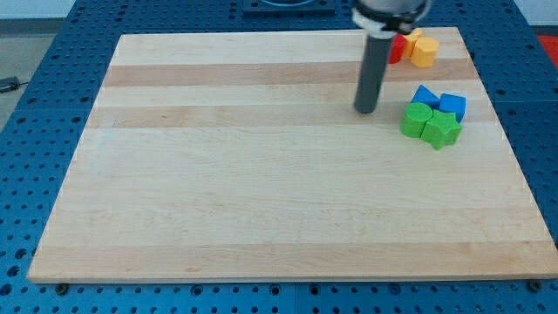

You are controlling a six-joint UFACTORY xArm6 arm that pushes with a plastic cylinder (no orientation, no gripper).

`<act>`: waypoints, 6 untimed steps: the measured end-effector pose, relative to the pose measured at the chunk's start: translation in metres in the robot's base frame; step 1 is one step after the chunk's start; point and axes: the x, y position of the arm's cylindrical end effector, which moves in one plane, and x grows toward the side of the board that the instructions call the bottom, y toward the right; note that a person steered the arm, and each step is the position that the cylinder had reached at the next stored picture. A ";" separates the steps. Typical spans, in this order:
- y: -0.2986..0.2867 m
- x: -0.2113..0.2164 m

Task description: Slightly touch the green star with your arm

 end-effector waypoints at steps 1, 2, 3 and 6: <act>-0.017 0.063; -0.010 0.144; 0.028 0.199; 0.037 0.185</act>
